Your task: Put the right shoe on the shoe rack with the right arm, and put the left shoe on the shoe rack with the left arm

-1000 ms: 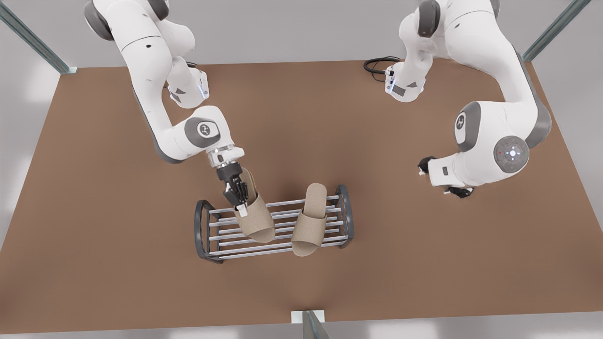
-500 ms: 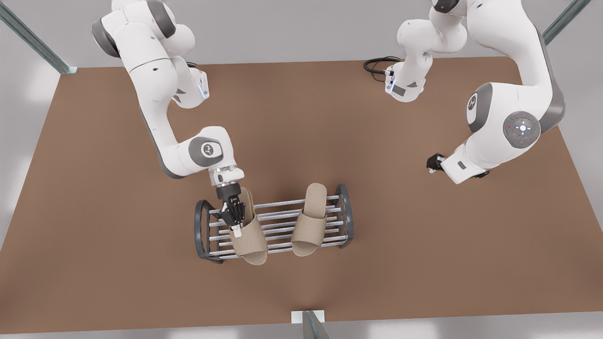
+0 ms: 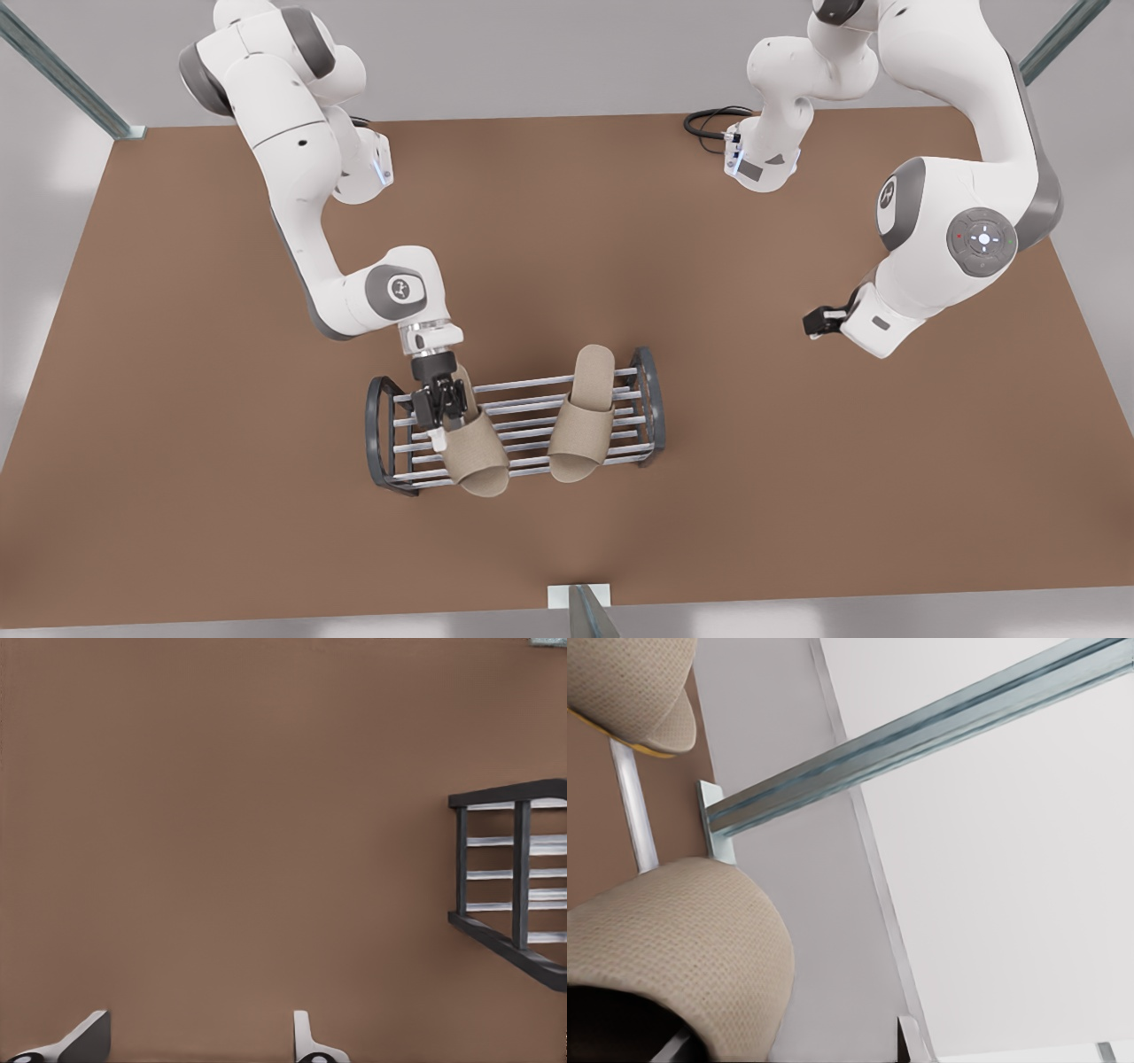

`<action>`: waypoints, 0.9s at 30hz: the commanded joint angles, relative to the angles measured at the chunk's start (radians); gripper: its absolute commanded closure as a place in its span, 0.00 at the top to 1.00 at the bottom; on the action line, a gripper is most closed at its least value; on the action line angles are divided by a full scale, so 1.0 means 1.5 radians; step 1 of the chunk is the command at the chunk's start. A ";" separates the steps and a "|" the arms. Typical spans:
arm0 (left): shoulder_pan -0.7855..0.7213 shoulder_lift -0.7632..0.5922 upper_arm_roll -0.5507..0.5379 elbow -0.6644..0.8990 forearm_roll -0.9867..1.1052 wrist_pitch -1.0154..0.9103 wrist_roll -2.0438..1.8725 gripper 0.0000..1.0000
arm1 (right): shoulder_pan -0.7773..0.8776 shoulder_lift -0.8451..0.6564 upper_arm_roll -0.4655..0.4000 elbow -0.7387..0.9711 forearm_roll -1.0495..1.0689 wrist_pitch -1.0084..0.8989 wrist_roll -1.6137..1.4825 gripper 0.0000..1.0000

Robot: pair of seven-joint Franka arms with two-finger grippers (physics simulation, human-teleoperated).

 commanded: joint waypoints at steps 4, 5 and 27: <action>-0.001 0.000 0.000 0.000 0.000 0.001 -0.150 1.00 | -0.007 -0.016 -0.001 -0.020 -0.002 0.012 -0.005 1.00; 0.000 0.000 0.000 0.000 0.000 0.001 -0.150 1.00 | -0.009 -0.026 -0.001 -0.028 -0.006 0.015 -0.005 1.00; -0.001 -0.015 -0.013 0.001 -0.007 -0.004 -0.156 1.00 | -0.195 -0.256 -0.027 0.072 1.563 -0.577 -0.630 1.00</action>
